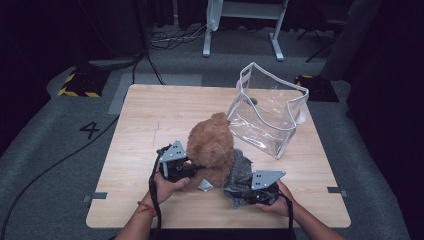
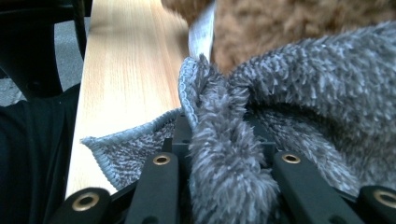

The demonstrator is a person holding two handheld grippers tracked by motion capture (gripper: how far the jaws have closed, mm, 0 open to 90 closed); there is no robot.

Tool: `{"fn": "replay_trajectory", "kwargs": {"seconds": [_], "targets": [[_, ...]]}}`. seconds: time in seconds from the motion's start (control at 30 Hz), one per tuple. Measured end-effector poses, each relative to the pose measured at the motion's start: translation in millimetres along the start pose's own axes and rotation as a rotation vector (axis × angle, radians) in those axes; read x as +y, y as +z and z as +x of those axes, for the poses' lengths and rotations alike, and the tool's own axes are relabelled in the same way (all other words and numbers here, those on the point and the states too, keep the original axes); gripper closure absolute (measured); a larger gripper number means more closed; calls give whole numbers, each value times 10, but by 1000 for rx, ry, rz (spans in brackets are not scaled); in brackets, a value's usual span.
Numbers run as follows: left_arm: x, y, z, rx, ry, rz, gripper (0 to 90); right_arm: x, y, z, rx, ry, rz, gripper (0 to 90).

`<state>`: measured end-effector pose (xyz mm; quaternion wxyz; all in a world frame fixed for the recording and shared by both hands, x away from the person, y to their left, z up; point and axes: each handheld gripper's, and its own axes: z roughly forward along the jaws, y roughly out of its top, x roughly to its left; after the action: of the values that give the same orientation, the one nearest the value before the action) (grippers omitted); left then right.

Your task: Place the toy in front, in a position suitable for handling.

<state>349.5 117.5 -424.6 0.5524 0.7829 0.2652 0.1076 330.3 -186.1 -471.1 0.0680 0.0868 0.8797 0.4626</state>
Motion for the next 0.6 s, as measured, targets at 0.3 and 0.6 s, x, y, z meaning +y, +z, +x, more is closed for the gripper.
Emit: {"fn": "replay_trajectory", "kwargs": {"seconds": [0.3,0.6], "targets": [[191,-42,-18,22,7,-25,693,-194,-128,-263,-122,78,41,726],[368,-67,-95,-20,-6,-105,714,-204,33,-433,-146,192,19,723]]}}
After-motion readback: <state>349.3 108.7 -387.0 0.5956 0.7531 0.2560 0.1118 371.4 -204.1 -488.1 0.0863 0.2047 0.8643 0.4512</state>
